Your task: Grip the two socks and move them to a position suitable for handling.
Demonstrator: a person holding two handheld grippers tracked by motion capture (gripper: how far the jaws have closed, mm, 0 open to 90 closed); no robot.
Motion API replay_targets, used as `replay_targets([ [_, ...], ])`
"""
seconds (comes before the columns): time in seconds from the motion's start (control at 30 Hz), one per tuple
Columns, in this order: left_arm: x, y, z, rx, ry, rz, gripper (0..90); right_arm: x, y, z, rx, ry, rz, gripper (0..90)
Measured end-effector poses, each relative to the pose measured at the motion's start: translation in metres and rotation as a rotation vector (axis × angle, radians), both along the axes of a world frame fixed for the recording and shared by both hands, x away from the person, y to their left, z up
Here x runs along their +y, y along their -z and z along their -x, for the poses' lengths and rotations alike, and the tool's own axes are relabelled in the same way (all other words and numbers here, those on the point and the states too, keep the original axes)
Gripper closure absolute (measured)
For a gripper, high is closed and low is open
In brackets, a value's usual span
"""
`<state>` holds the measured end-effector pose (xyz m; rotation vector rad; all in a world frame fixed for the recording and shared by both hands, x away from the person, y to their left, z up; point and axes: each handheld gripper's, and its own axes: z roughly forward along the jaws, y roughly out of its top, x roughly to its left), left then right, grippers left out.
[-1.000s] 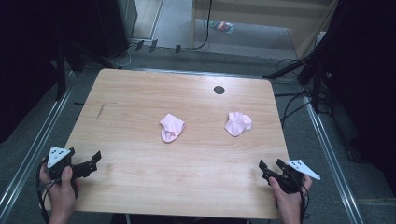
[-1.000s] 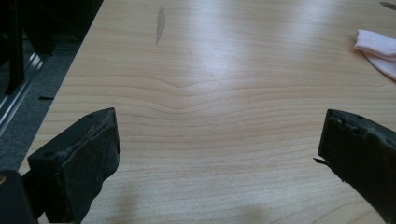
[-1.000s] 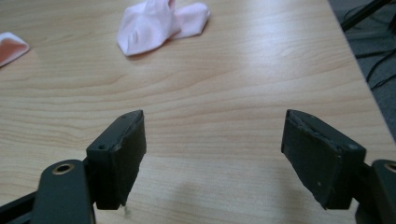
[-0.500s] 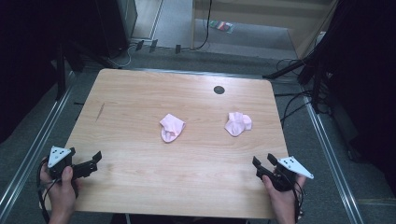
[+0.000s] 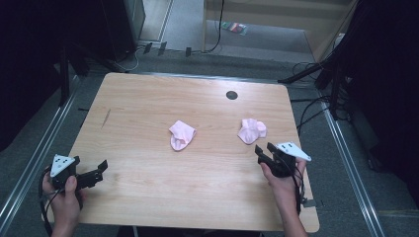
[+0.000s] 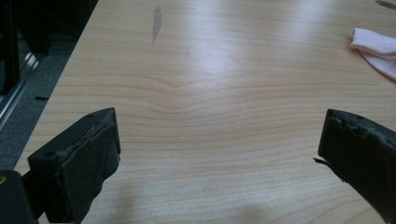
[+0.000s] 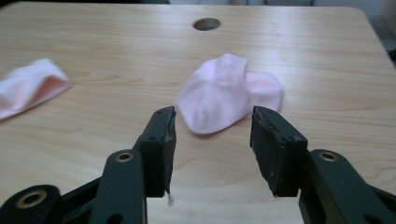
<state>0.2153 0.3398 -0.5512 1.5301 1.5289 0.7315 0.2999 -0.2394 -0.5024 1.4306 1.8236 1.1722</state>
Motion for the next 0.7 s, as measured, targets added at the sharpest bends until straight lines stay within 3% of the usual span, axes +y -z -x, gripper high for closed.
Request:
replay_targets([
  [0.03,0.0,0.0,0.0,0.0,-0.001,0.0,0.0,0.002,0.001,-0.008,0.007,0.015,0.015,51.1],
  [0.3,0.0,0.0,0.0,-0.001,-0.001,0.004,0.0,0.003,0.007,-0.057,0.071,0.052,-0.025,48.6],
  [0.4,0.001,0.0,0.0,-0.002,-0.001,0.007,0.0,0.002,0.011,-0.068,0.086,0.059,-0.014,46.7],
  [0.43,0.001,0.0,-0.001,-0.002,0.0,0.008,0.0,0.002,0.016,-0.078,0.086,0.069,0.003,42.7],
  [0.63,0.0,0.0,-0.001,-0.001,0.007,0.006,0.0,0.006,0.021,-0.095,0.105,0.052,0.011,35.1],
  [0.7,0.001,0.0,-0.001,-0.002,0.011,0.008,0.0,0.01,0.025,-0.102,0.12,0.04,0.038,31.9],
])
